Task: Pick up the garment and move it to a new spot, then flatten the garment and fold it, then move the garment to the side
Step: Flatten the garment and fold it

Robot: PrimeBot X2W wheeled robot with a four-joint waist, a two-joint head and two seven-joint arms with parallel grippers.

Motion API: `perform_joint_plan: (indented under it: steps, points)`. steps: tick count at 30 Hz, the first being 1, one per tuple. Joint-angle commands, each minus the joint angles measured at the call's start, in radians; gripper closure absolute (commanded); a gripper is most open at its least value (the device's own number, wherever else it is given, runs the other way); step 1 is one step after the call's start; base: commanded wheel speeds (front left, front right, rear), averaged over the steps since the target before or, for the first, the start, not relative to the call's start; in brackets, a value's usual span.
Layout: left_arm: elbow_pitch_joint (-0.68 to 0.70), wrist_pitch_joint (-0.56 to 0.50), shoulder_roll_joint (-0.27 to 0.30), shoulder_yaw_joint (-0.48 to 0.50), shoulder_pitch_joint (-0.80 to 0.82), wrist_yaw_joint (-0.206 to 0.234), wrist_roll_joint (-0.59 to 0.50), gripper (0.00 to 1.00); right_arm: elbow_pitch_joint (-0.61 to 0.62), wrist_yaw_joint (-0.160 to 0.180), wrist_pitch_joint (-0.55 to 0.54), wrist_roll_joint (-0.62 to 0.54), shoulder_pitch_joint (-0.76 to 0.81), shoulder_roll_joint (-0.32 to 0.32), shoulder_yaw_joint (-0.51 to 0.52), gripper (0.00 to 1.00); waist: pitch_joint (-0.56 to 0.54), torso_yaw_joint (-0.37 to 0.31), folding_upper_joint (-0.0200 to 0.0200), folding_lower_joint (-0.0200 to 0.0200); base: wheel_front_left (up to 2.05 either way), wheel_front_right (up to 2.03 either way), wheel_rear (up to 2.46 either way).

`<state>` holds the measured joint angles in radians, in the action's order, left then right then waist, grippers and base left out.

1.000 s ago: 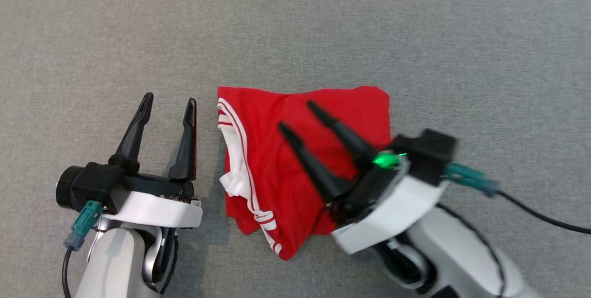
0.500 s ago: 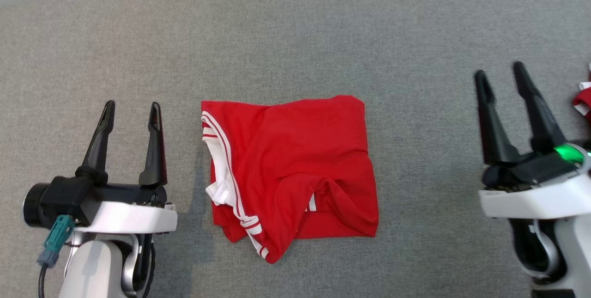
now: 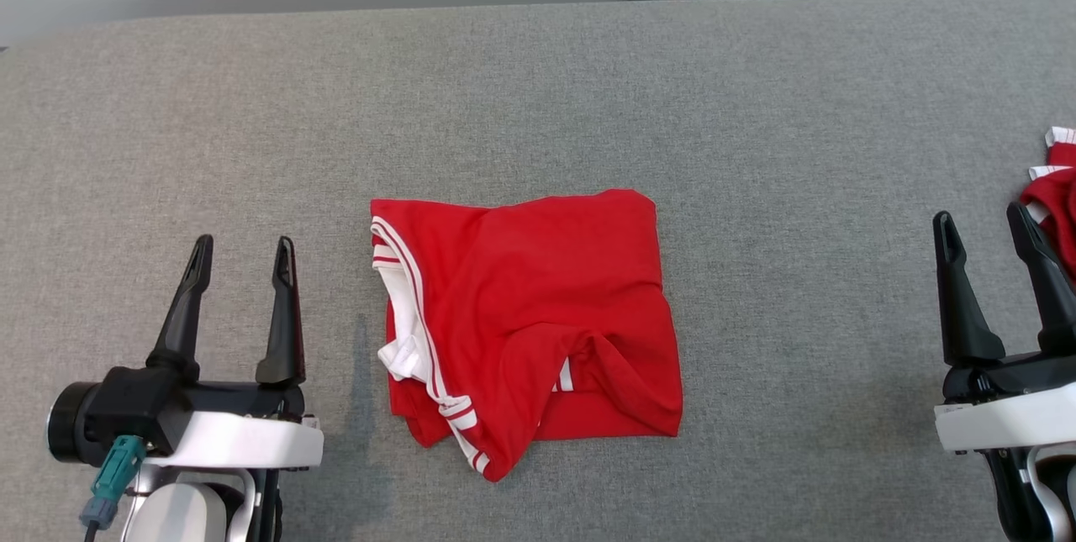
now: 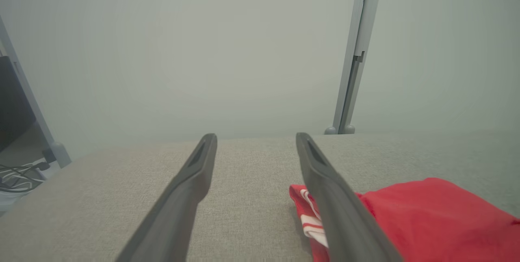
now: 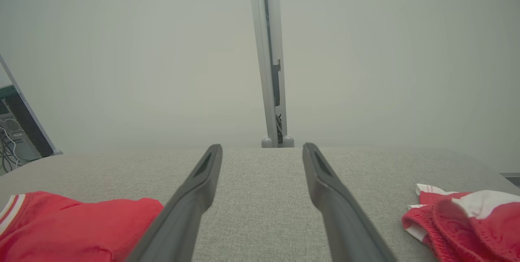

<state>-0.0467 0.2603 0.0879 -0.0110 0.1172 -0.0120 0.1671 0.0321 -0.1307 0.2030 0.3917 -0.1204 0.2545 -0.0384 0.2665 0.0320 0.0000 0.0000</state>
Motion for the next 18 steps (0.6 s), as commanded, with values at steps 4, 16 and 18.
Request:
perform_joint_plan:
  steps: [4, 16, 18]
  points:
    - [0.006, -0.002, 0.008, -0.007, -0.011, 0.008, -0.006, 0.00, -0.001, 0.000, -0.007, -0.005, 0.017, -0.002, 0.012, 0.00, -0.009, 0.004, 0.0000, 0.0000, 0.00, 0.00, 0.00]
    - [0.024, -0.005, -0.003, -0.043, 0.010, 0.016, 0.006, 0.00, 0.006, 0.000, -0.060, 0.017, -0.044, 0.062, -0.170, 1.00, 0.016, 0.051, 0.0000, 0.0000, 0.00, 0.00, 0.00]
    - [0.023, -0.004, -0.005, -0.051, 0.019, 0.016, 0.008, 0.00, 0.004, 0.000, -0.071, 0.026, -0.075, 0.083, -0.254, 1.00, 0.028, 0.060, 0.0000, 0.0000, 0.00, 0.00, 0.00]
